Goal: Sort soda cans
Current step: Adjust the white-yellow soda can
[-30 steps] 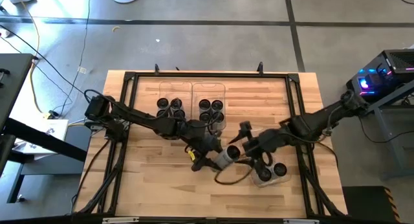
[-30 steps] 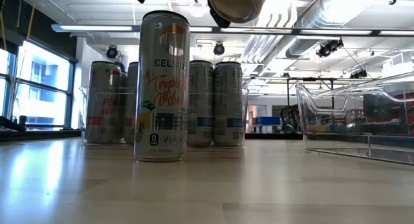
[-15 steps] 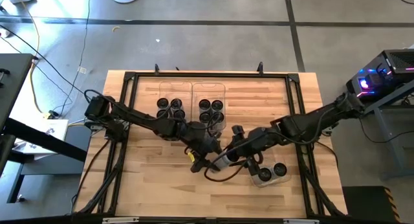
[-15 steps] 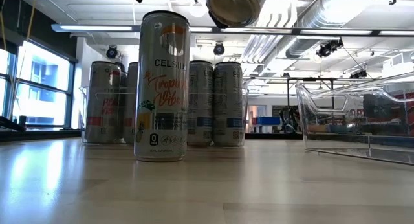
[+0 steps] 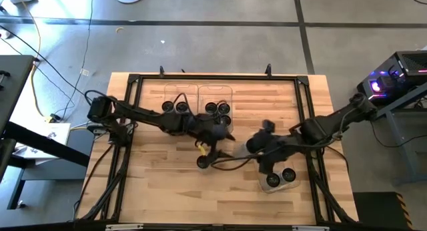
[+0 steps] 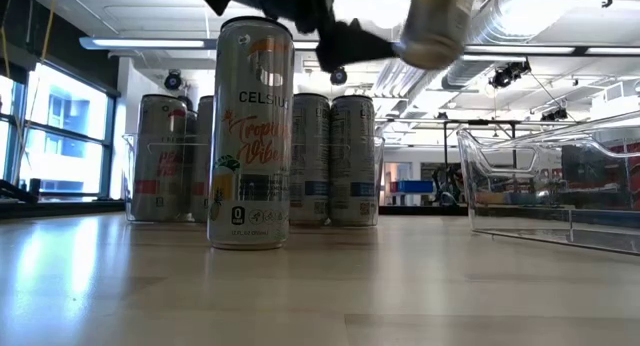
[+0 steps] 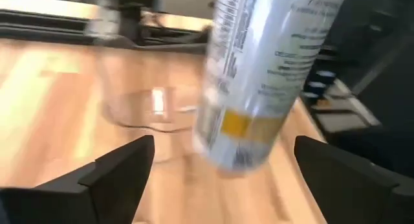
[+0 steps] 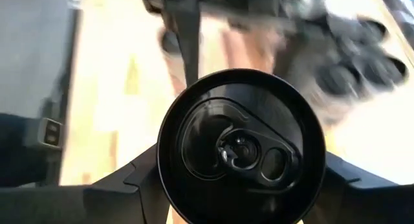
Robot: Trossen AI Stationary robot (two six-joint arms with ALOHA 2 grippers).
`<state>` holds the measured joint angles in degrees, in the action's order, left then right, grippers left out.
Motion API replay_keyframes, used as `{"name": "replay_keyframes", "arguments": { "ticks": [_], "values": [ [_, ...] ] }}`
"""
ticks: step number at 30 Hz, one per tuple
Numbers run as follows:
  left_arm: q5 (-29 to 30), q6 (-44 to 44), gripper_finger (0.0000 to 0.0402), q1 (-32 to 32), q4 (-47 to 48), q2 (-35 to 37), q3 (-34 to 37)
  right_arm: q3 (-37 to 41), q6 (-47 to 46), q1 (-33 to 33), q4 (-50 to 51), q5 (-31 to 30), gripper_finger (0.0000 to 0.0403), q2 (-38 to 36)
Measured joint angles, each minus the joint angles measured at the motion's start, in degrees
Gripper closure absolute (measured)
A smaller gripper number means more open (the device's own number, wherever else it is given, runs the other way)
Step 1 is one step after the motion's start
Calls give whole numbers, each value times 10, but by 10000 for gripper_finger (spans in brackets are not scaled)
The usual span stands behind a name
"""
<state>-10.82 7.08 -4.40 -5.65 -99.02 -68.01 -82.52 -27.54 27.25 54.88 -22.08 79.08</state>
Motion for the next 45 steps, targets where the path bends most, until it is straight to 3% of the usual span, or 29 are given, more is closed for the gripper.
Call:
{"name": "replay_keyframes", "arguments": {
  "ticks": [11, 14, 19, 27, 40, 45],
  "values": [
    [136, 3, 30, -8, 15, 36, 0, 26, -338, 99, 304, -95, 168, -54],
    [163, 0, 30, -21, 15, 41, 0, 63, -444, 142, 325, -92, 168, -87],
    [201, 2, 30, -44, 13, 41, 0, 170, -550, 192, 271, -64, 168, -133],
    [236, 3, 30, -69, 10, 40, 0, 278, -562, 196, 157, -14, 168, -158],
    [241, 4, 29, -74, -16, 39, 1, 335, -557, 193, 97, 12, 166, -158],
    [241, 4, 29, -74, -16, 39, 1, 336, -560, 193, 94, 13, 136, -158]
  ]
}}
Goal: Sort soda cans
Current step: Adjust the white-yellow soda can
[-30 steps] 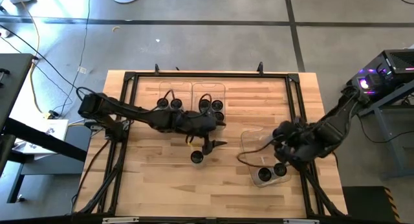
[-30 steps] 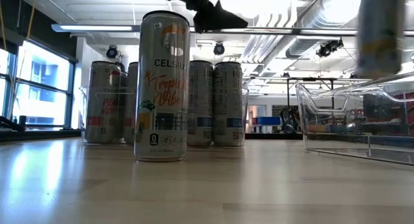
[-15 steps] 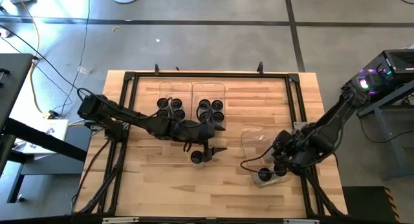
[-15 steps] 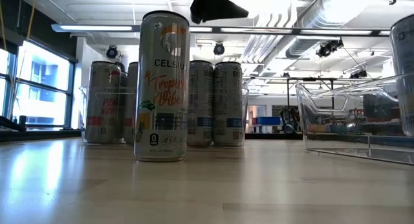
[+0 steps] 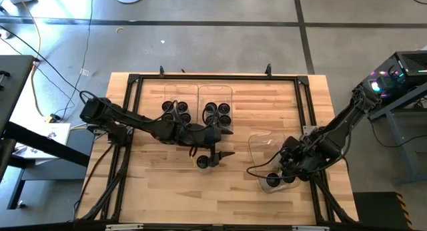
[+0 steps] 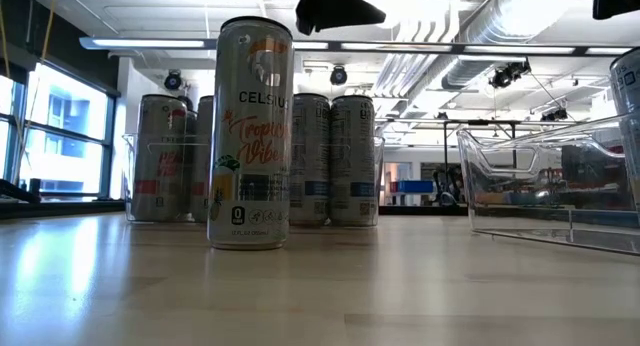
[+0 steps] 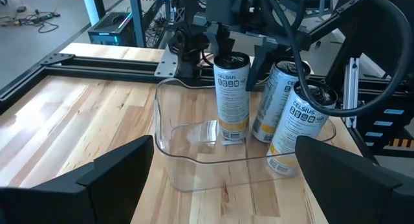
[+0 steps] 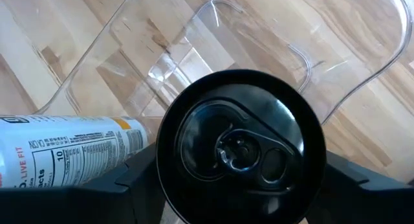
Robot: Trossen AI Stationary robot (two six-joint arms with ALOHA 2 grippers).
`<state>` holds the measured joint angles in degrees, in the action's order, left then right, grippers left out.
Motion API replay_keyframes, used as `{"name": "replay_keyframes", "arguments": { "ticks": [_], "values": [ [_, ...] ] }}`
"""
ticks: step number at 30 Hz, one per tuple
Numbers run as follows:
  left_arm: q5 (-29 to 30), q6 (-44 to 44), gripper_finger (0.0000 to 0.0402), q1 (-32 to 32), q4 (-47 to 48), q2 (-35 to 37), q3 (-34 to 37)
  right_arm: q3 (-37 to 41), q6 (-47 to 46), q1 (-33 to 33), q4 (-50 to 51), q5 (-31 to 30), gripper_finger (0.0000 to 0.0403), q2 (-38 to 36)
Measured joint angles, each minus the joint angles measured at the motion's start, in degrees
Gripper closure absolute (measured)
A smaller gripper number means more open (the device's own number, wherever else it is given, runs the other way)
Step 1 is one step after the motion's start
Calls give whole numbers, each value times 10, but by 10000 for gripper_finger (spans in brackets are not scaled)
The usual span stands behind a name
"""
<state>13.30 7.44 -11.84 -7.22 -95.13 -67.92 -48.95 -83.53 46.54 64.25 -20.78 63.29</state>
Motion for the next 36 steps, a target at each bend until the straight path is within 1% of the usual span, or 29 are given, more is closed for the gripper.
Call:
{"name": "replay_keyframes", "arguments": {
  "ticks": [3, 9, 13, 33, 36],
  "values": [
    [0, 0, 29, 0, 0, 0, 0, 0, 0, 0, 0, 0, 124, 0],
    [0, 0, 29, 0, 0, 0, 0, 0, 0, 0, -2, 4, 119, 0],
    [0, 0, 29, 0, 0, 0, 0, 0, 0, 0, -6, 23, 118, 0],
    [0, 10, 29, 0, 1, 0, 0, 0, 2, 0, 8, 17, 116, 1],
    [0, 10, 29, 0, 1, 0, 0, 0, -1, 0, 15, 19, 109, 1]
  ]
}}
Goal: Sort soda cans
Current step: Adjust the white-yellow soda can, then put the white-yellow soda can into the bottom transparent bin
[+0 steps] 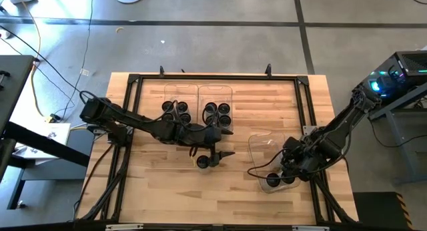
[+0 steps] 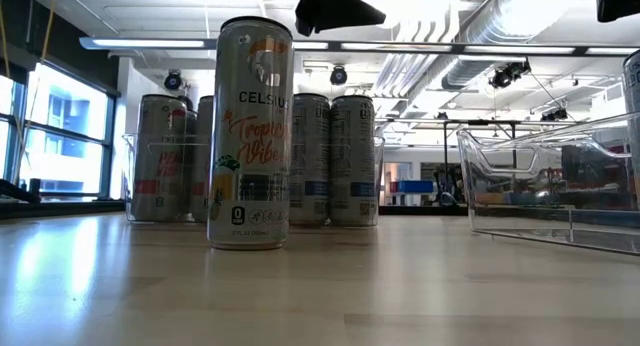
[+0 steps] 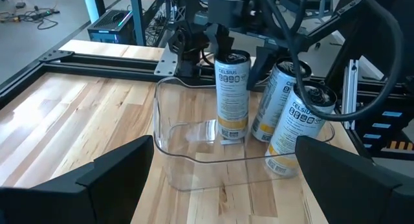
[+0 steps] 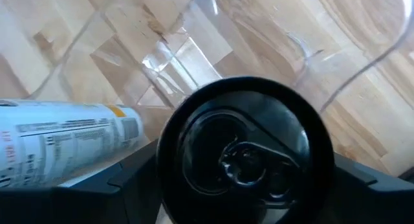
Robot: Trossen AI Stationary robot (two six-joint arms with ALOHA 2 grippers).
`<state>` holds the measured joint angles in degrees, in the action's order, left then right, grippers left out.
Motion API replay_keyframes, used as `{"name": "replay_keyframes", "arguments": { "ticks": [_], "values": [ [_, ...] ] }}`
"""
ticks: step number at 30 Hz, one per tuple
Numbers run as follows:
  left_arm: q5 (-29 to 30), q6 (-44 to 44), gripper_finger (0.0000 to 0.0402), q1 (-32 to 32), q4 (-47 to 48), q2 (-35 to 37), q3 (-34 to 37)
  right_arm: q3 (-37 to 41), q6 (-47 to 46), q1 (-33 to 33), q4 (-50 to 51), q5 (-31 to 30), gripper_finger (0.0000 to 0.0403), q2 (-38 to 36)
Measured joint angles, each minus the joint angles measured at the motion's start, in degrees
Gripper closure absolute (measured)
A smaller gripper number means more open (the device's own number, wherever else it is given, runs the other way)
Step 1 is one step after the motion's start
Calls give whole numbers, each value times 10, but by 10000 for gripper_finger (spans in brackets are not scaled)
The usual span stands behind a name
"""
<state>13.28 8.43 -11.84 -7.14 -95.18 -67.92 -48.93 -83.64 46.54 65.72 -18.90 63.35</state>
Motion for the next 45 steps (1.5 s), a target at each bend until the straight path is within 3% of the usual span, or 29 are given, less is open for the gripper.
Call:
{"name": "replay_keyframes", "arguments": {
  "ticks": [10, 22, 27, 30, 34, 37, 41, 45],
  "values": [
    [0, 0, 29, 0, 3, 0, 0, -2, -10, 0, 18, 11, 80, 0],
    [6, 16, 29, -24, 5, 18, 0, -108, -7, 0, 105, -22, 79, 0],
    [74, -33, 29, -73, 50, 49, 0, -155, 1, 0, 116, -79, 80, 0],
    [158, -42, 29, -117, 114, 79, 0, -167, 22, 0, 99, -133, 80, 0],
    [299, 11, 29, -191, 220, 121, 0, -159, 135, -2, -6, -216, 80, 2],
    [374, 90, 29, -256, 309, 145, 0, -153, 271, -11, -137, -239, 80, 18],
    [404, 249, 29, -325, 418, 155, 1, -151, 512, -38, -330, -244, 80, 68],
    [431, 392, 29, -360, 445, 140, 38, -150, 694, -83, -485, -204, 80, 140]
  ]
}}
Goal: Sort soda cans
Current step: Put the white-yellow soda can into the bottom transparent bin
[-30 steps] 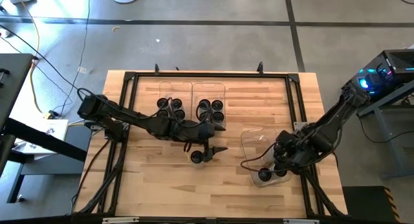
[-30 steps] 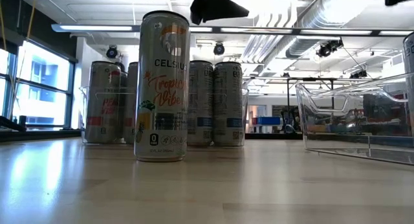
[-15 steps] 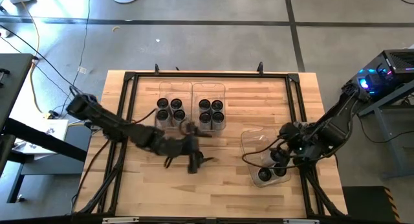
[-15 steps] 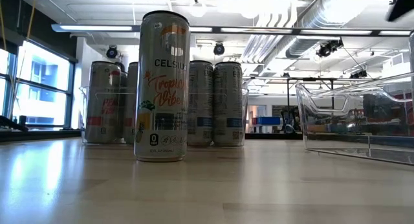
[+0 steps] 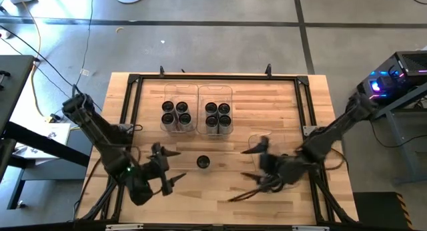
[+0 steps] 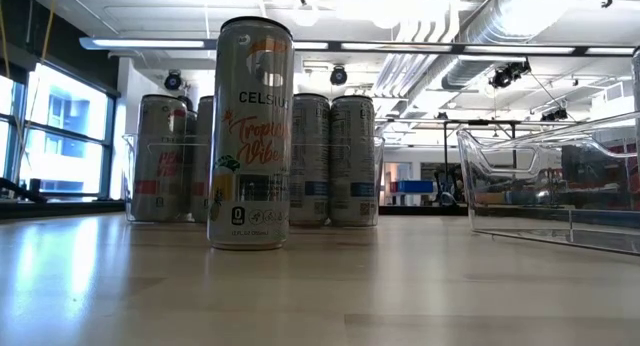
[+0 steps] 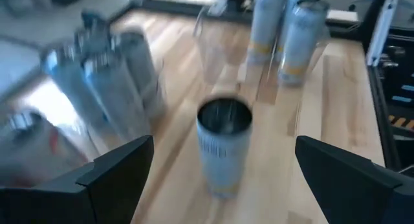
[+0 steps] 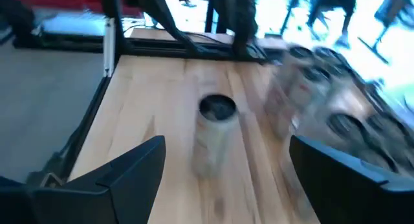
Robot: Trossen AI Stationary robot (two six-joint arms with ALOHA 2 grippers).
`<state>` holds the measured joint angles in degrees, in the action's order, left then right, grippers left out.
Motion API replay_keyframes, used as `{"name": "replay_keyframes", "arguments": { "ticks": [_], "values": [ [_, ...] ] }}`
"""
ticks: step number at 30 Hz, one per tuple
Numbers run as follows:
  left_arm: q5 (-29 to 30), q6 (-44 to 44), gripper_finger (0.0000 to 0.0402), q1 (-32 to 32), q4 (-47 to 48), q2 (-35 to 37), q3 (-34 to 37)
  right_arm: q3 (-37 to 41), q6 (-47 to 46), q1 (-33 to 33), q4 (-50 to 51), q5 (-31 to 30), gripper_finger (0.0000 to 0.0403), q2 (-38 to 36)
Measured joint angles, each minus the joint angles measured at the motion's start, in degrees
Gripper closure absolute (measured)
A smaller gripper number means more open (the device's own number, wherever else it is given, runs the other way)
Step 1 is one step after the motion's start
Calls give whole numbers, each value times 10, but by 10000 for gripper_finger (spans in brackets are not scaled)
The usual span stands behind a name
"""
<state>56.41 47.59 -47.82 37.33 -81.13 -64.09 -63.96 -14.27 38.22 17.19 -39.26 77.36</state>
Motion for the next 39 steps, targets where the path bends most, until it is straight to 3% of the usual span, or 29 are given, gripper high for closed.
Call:
{"name": "replay_keyframes", "arguments": {
  "ticks": [5, 9, 15, 24, 34, 39],
  "values": [
    [-26, 132, 29, -6, -39, -35, 68, 1, 100, -68, -130, 96, 80, 94],
    [-42, 168, 29, -2, -92, -81, 102, 1, 108, -113, -225, 155, 80, 157],
    [-40, 114, 29, 28, -175, -156, 118, 1, 87, -175, -330, 240, 80, 224],
    [-81, -31, 29, 87, -308, -219, 118, 1, 22, -221, -359, 334, 80, 270],
    [-82, -120, 30, 123, -362, -222, 118, 1, 50, -218, -364, 338, 84, 288],
    [-81, -142, 30, 126, -397, -222, 118, 1, 67, -218, -360, 338, 125, 288]
  ]
}}
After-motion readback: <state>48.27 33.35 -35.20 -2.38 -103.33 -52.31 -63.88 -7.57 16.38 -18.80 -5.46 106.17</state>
